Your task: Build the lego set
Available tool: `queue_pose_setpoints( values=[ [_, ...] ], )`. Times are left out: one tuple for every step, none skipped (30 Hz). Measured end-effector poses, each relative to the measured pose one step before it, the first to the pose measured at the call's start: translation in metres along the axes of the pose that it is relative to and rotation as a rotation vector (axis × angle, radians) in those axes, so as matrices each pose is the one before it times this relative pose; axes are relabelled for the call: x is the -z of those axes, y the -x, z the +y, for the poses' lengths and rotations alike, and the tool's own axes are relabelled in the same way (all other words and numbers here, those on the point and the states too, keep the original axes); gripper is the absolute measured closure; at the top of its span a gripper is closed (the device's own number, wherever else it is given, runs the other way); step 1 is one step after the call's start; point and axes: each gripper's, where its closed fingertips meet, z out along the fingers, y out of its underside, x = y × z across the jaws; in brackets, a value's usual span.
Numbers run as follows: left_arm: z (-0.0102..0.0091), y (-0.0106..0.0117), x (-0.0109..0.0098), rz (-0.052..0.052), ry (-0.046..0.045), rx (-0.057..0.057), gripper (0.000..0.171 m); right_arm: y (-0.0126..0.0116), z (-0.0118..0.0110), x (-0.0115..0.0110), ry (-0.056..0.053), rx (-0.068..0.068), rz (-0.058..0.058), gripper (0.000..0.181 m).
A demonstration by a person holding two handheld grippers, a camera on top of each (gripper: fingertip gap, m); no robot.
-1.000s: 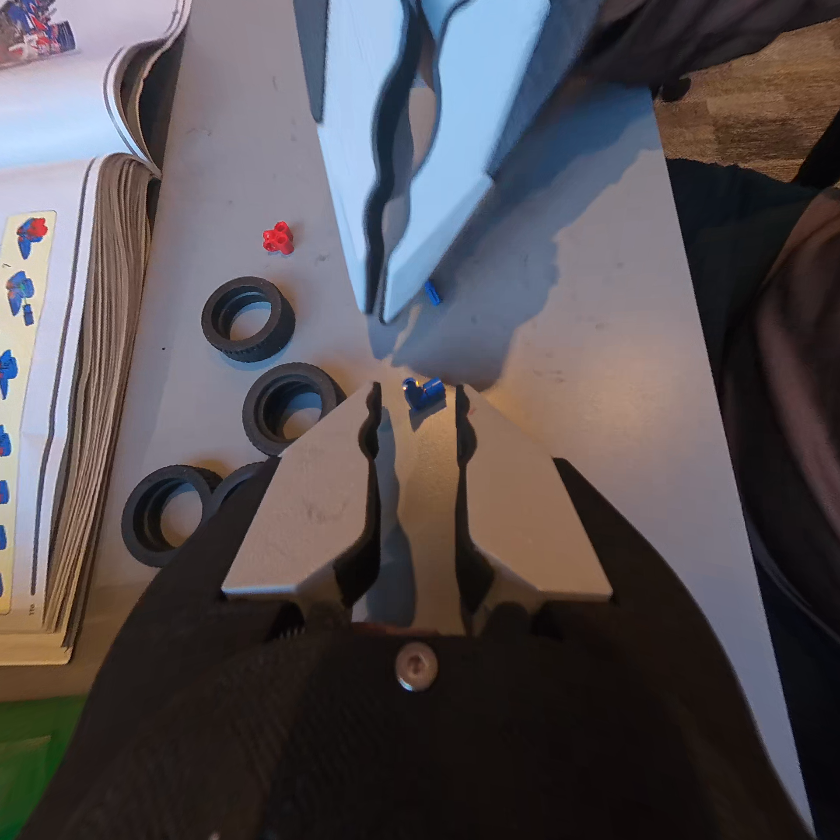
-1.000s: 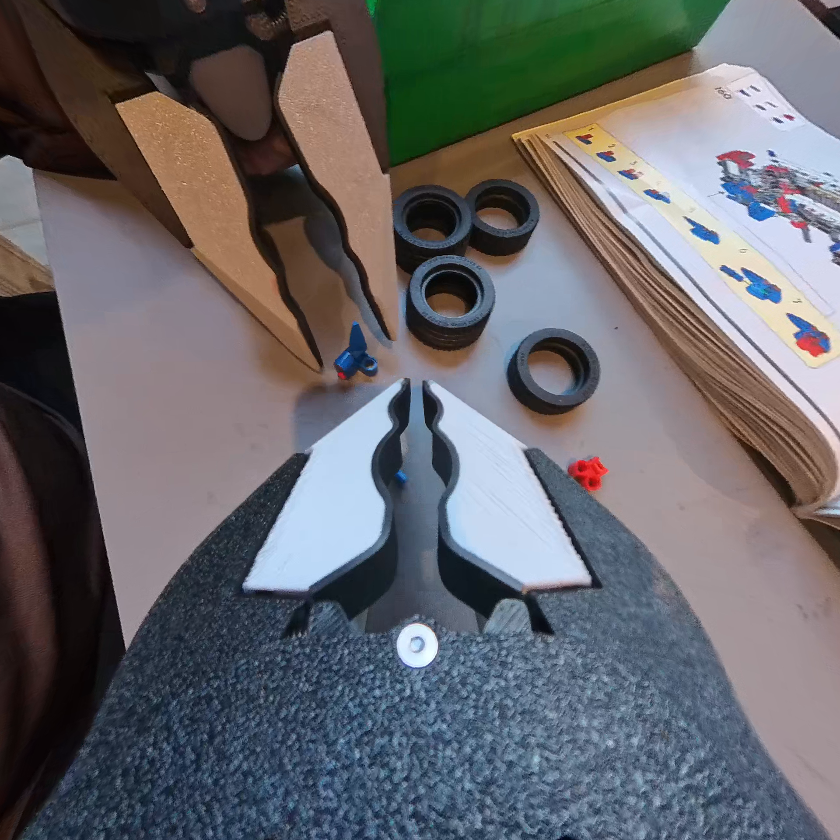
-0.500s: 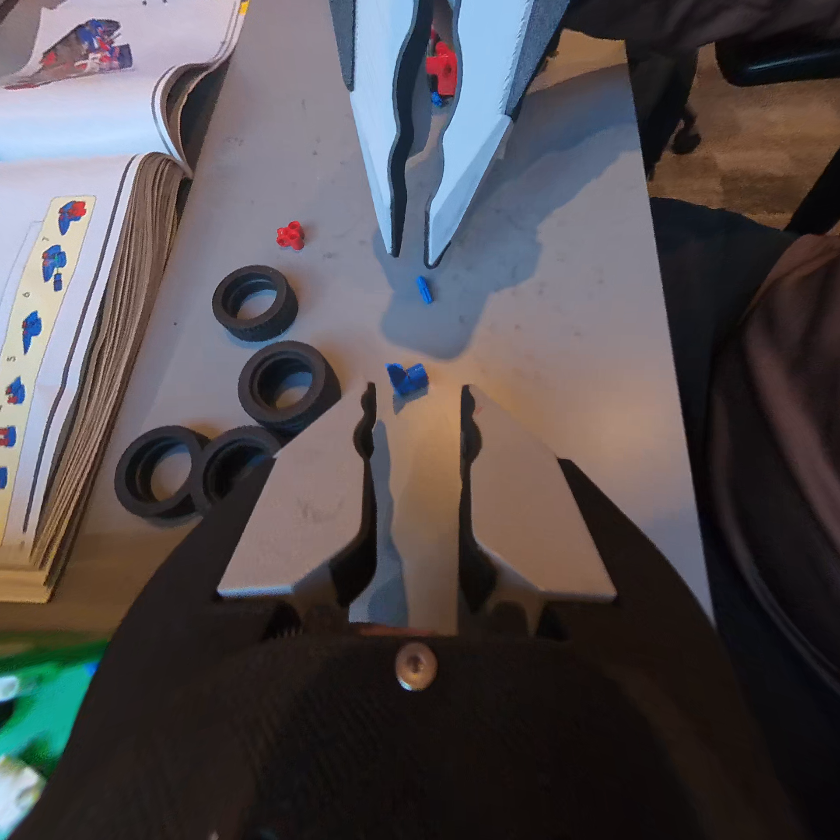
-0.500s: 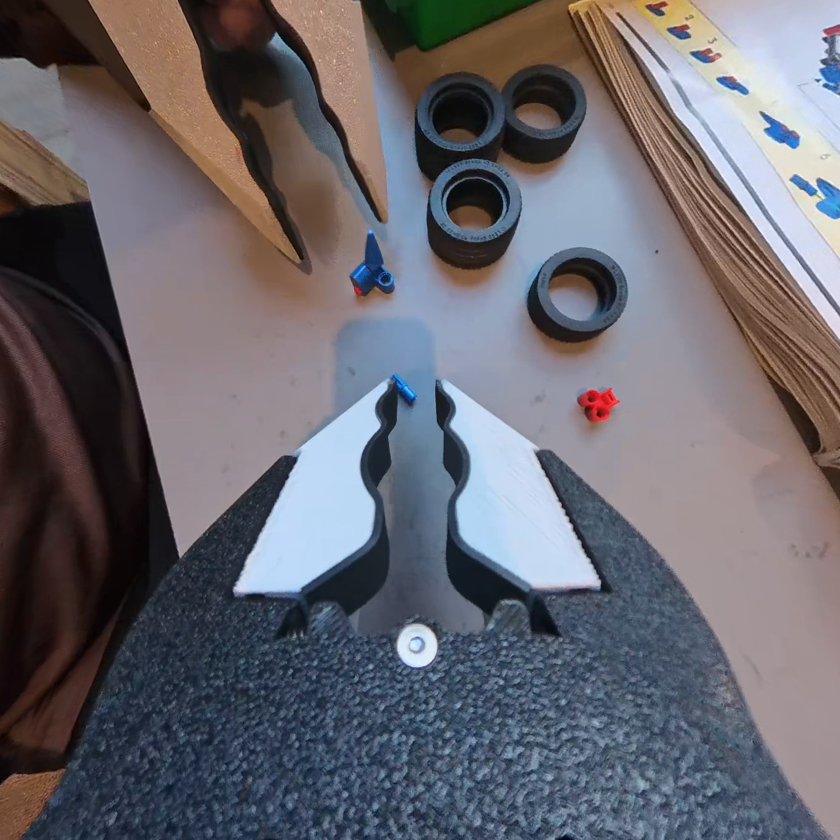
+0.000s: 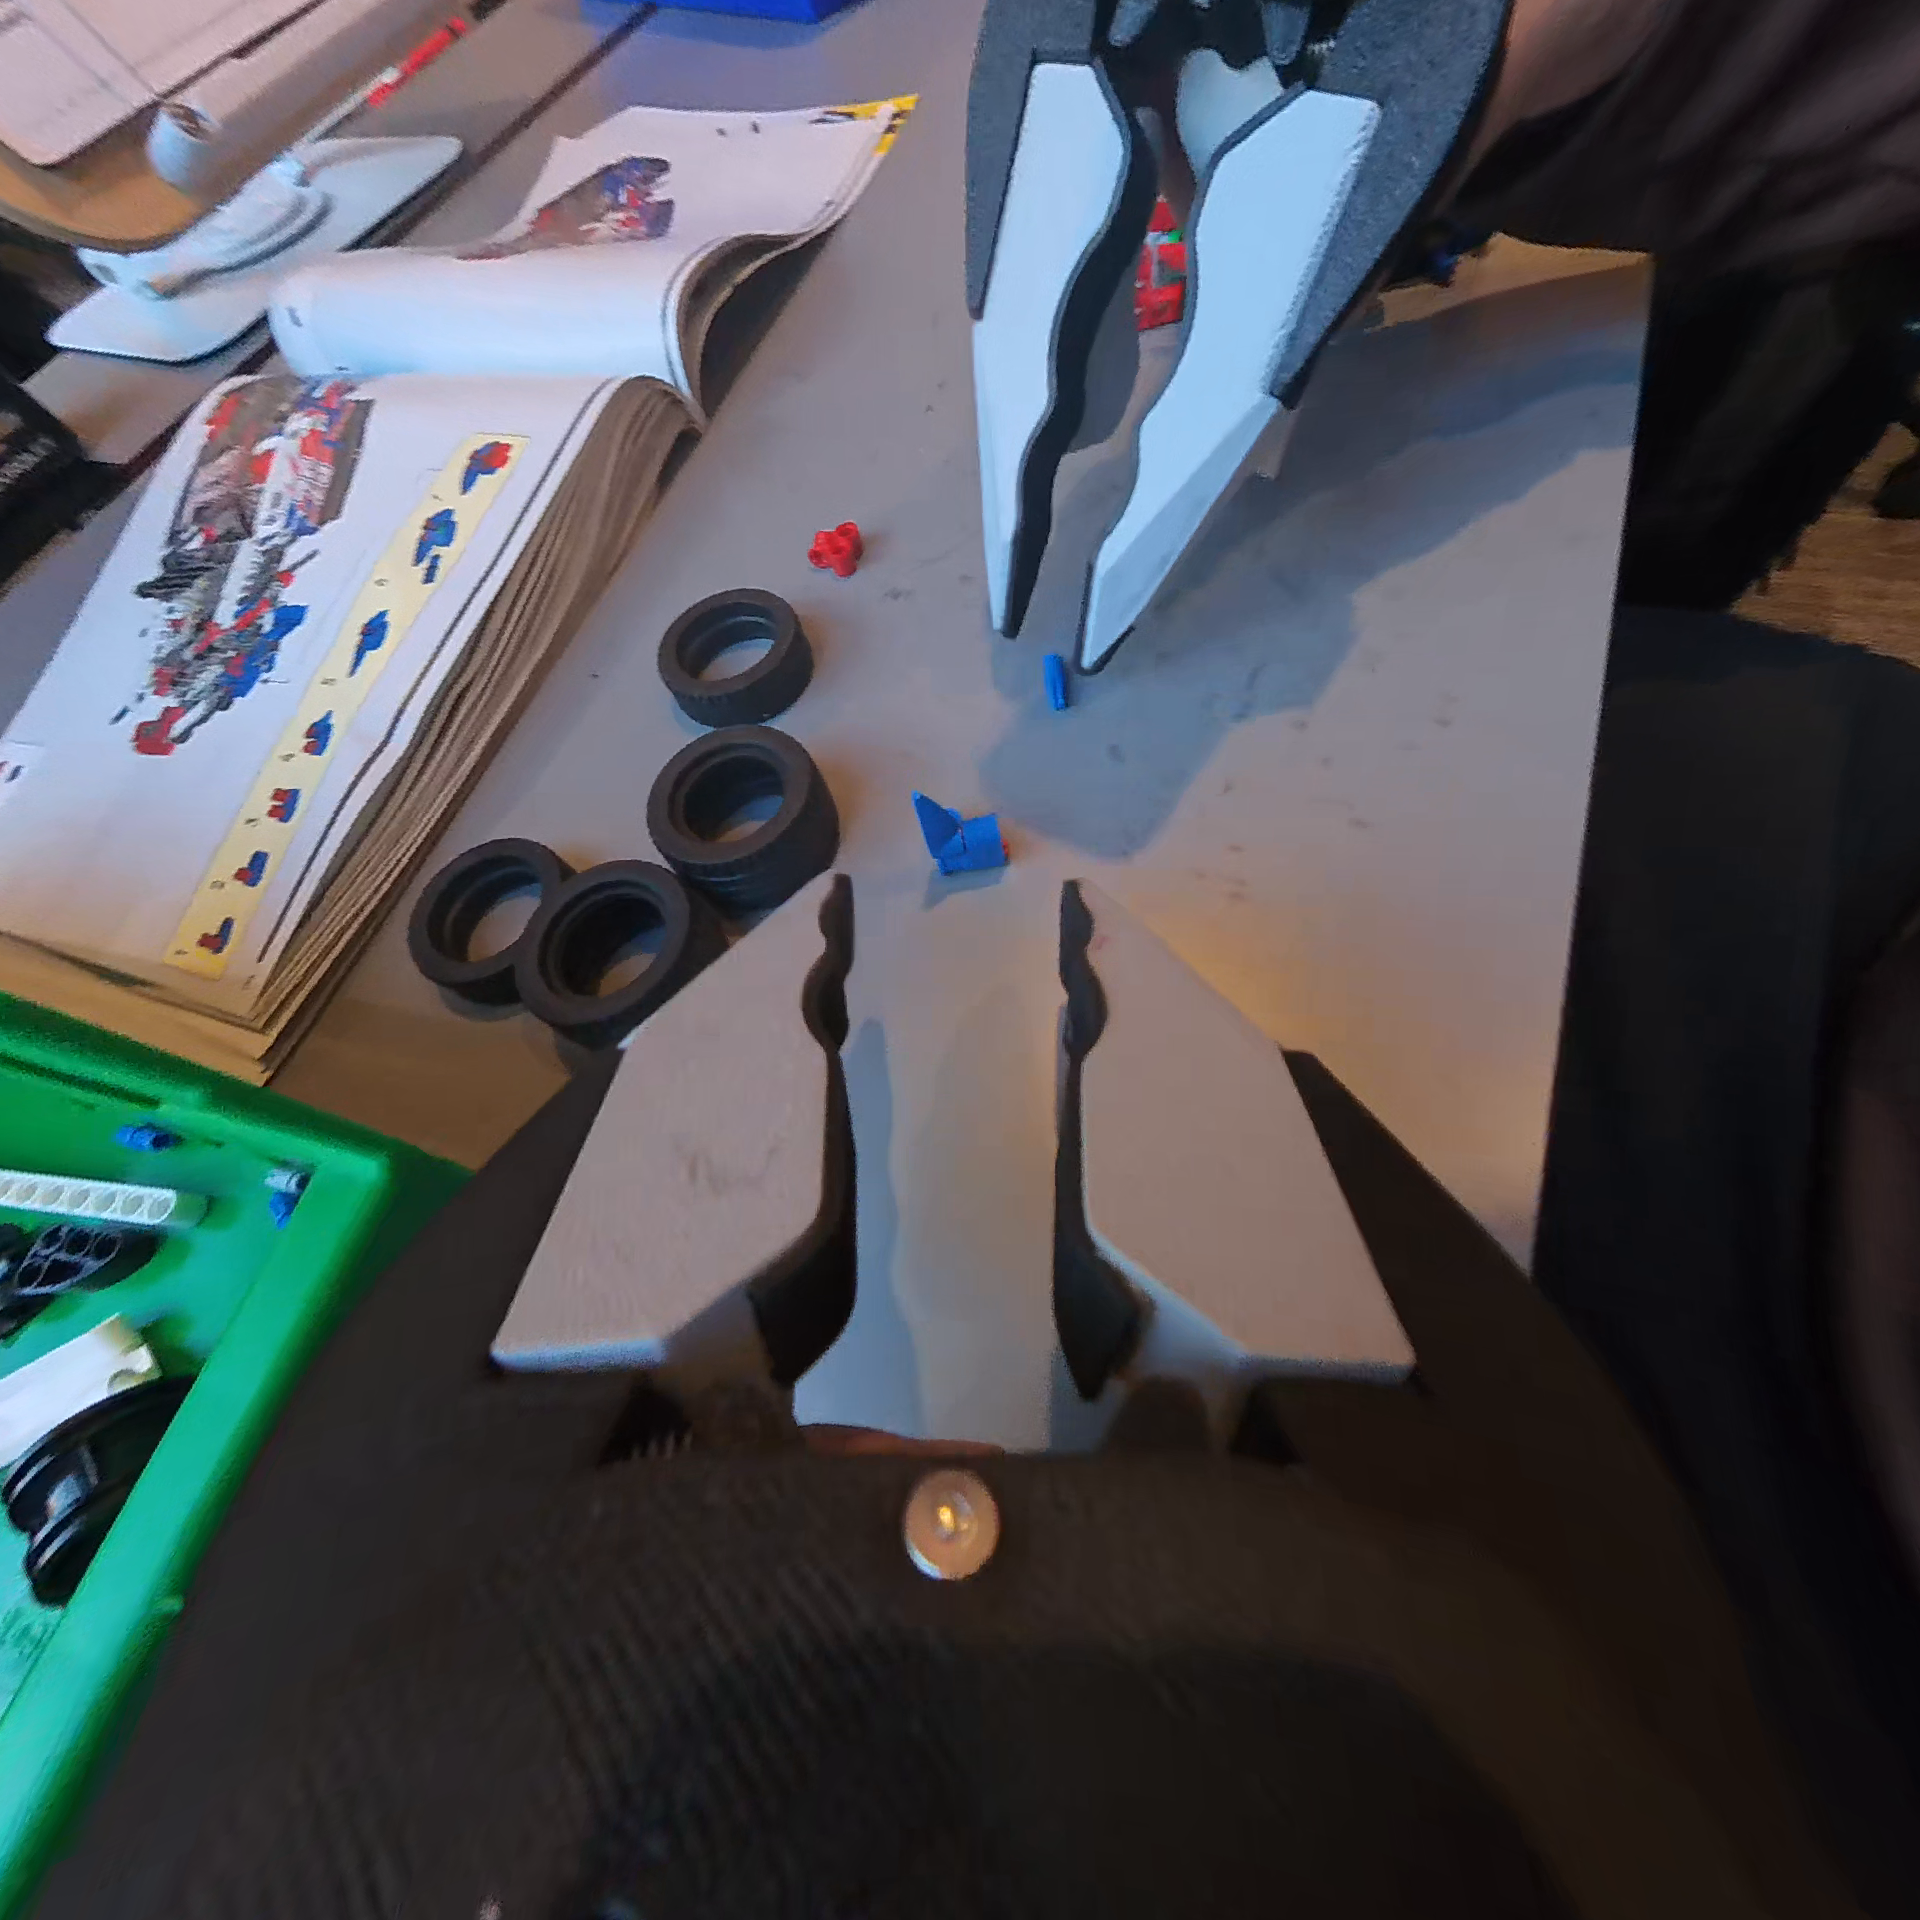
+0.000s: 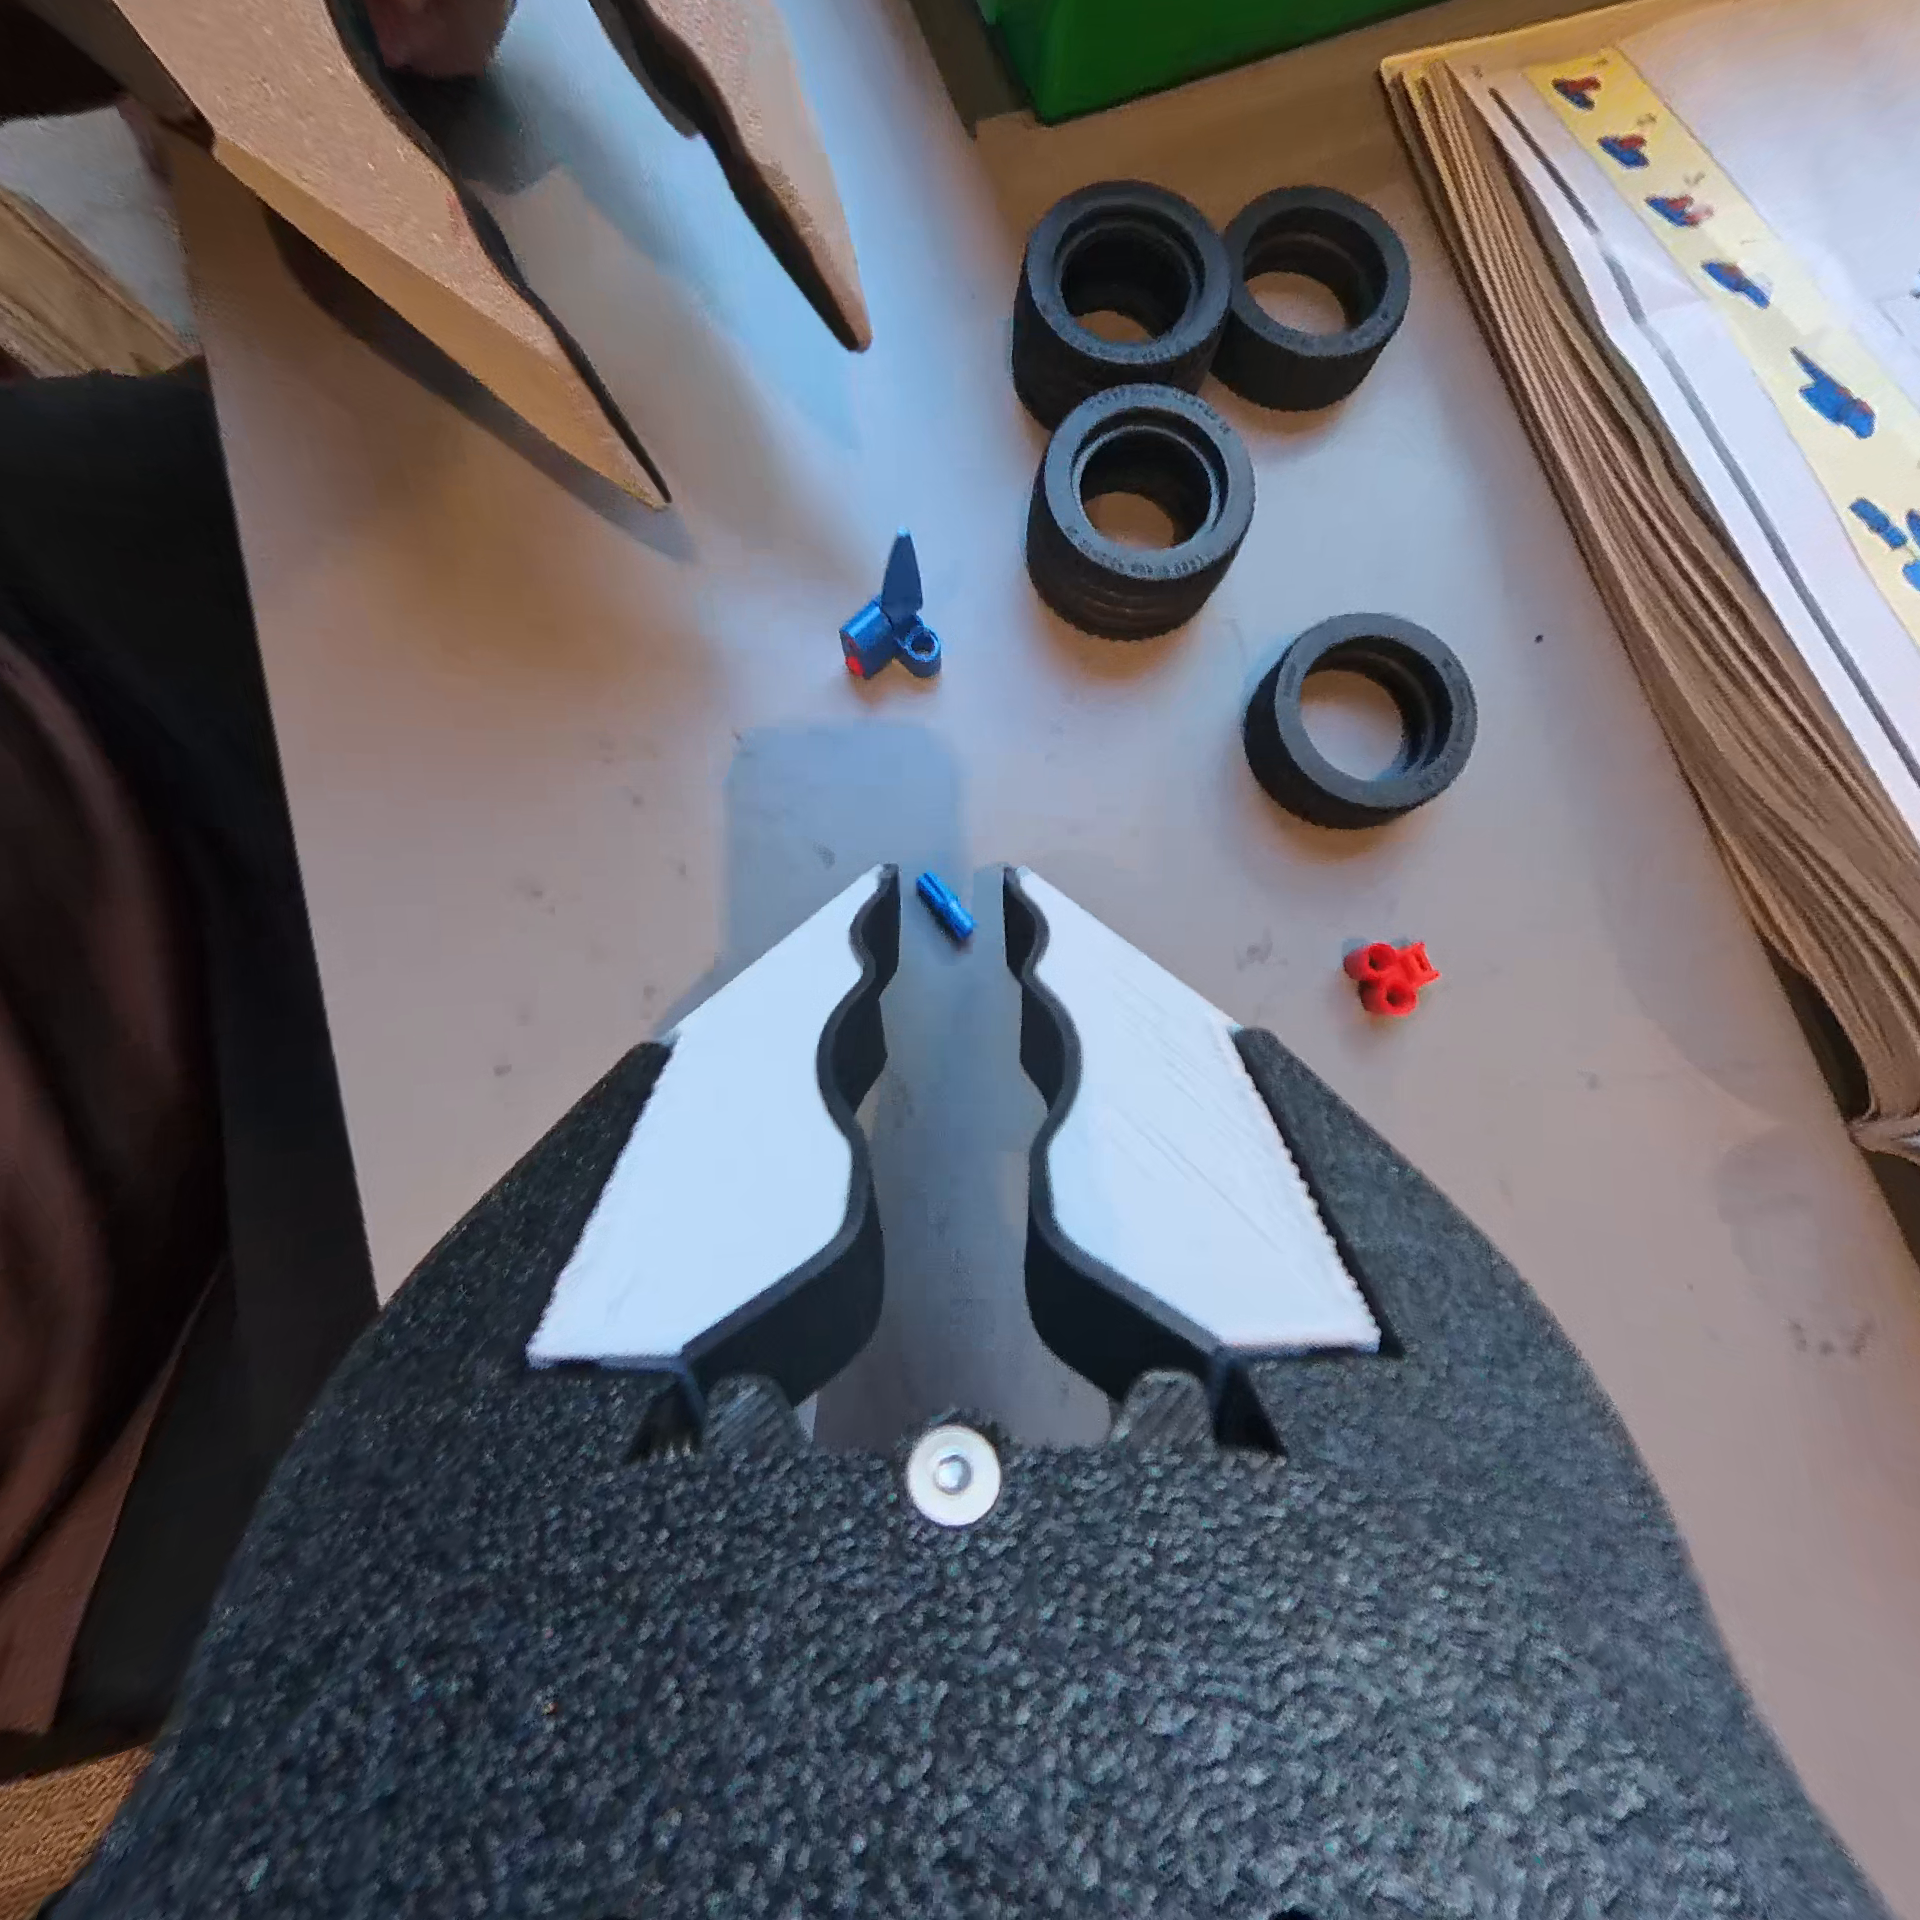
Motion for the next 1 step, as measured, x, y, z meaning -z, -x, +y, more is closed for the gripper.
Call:
queue_pose_setpoints(
  values=[
    [0.00071,0.00249,0.00012,-0.0246,0.00395,0.0005,0.13,0.00128,-0.00319,-0.00154,-0.0051,0.0001,-0.0048,0.159]
  ],
)
